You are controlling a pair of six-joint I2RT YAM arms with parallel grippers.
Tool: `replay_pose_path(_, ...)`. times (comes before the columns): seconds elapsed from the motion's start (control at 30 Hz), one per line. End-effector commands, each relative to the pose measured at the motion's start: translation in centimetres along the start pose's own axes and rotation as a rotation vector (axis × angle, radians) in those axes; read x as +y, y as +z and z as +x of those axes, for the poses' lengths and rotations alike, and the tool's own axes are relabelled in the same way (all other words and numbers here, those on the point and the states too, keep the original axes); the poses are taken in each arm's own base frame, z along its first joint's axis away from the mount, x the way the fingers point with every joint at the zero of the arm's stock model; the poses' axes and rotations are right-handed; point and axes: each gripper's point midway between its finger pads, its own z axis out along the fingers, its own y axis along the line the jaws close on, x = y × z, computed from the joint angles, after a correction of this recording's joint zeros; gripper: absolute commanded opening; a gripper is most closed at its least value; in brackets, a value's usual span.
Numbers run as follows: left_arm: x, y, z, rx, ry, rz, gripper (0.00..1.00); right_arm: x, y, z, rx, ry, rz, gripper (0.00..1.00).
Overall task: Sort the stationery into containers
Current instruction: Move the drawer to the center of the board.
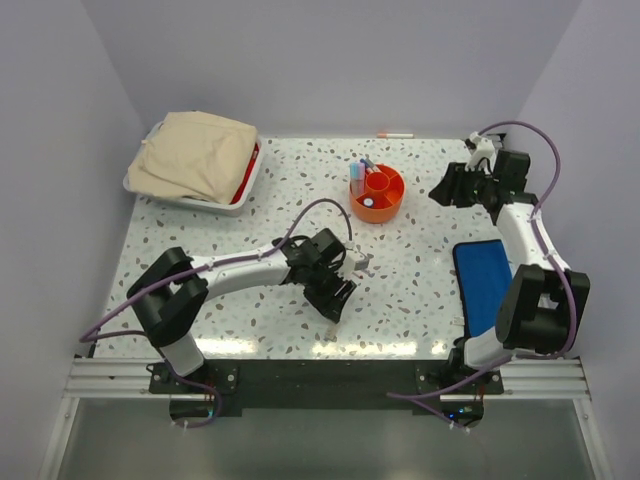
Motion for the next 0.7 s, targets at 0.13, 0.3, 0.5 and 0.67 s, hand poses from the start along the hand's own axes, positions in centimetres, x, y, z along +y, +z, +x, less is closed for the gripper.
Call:
replay_pose_path(0.13,-1.0,2.1,-0.5,0.022,-0.04,-0.007,0.51,1.8,-2.1,-1.1,-0.08,0.023,-0.012,0.5)
replay_pose_path(0.3,-1.8,3.7,-0.1,0.062,-0.022,-0.01,0.5,2.4,-3.3,-0.7,-0.097,-0.028,-0.007,0.5)
replay_pose_path(0.5,-1.7,5.3,2.1,0.129,-0.01,-0.076,0.36,2.9,-3.6,0.4,-0.095,-0.025,-0.02,0.5)
replay_pose_path(0.67,-0.9,5.6,7.1,0.213,0.072,-0.188,0.31,3.3,-4.2,0.7,-0.099,-0.036,-0.026,0.5)
